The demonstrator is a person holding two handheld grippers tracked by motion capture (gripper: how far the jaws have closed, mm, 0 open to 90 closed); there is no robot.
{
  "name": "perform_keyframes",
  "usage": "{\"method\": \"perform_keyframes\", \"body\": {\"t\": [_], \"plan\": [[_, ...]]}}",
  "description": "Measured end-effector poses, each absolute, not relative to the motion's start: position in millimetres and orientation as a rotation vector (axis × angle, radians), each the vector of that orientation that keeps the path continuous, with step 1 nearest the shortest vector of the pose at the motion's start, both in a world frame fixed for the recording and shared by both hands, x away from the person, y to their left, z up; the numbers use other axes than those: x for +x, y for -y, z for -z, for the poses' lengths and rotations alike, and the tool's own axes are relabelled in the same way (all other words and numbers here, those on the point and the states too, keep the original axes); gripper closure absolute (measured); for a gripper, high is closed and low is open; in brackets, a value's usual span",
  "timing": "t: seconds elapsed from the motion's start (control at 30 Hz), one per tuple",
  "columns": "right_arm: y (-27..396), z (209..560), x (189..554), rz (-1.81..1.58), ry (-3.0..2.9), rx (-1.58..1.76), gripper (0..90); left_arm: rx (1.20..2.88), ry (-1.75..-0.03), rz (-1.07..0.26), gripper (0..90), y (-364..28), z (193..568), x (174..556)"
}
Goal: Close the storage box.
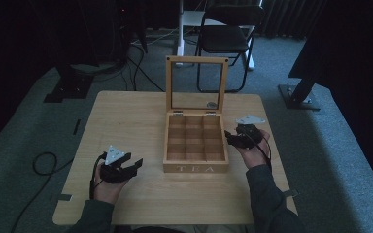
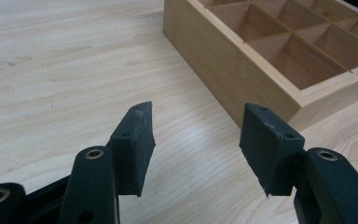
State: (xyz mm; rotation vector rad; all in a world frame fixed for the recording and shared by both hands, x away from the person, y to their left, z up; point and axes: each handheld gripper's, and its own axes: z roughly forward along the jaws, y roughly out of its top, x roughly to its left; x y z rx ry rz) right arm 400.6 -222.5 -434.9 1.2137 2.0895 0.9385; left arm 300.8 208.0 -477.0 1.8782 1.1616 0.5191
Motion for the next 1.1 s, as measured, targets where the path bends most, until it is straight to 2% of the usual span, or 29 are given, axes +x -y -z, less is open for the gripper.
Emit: {"method": "perform_keyframes", "body": {"t": [0.37,0.53,1.1], "plan": [[223.1,423.8,427.3,-1.043,-2.062,1.209,47.3,1.864,-1.146,-0.521,44.5,-201.6,472.1,307.0],[217.2,417.4,440.1,-1.044,-2.049,1.185,48.4,1.865,-1.142,-0.518,44.5,-199.3,472.8,306.8],[212.6,408.5,498.4,-1.024,-2.003,1.191,41.7,1.854,-1.146,-0.521,44.5,-201.7,471.5,300.3]]}}
